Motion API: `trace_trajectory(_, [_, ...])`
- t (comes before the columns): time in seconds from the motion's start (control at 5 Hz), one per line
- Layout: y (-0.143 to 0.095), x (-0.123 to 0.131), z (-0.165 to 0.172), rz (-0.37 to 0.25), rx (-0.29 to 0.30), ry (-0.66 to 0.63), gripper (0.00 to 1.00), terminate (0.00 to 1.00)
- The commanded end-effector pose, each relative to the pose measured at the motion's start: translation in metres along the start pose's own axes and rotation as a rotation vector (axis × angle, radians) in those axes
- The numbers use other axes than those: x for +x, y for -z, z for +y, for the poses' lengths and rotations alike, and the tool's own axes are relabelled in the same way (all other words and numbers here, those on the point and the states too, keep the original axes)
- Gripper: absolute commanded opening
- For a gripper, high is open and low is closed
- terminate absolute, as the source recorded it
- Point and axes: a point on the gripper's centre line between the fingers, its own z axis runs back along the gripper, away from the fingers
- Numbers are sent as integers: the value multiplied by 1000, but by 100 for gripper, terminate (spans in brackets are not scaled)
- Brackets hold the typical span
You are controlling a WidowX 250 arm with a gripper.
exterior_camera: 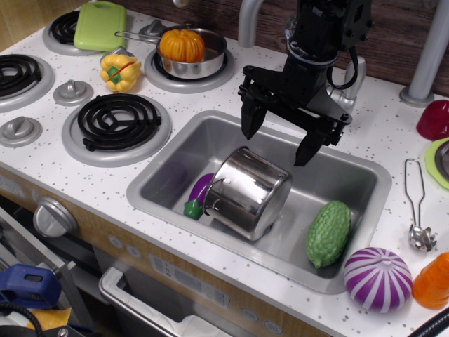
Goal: Flip pot upright in sink
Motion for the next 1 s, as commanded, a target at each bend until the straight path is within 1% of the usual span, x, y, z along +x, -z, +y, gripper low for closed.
trace_trajectory(0.0, [0,0,0,0,0,0,100,0])
trace_trajectory(0.2, [-3,6,13,18,-28,34,100,0])
trace_trajectory(0.4, [0,9,29,-7,13,48,100,0])
trace_trajectory(0.6, [4,9,42,-26,9,50,100,0])
trace_trajectory(0.8, [13,9,52,-54,-27,33,100,0])
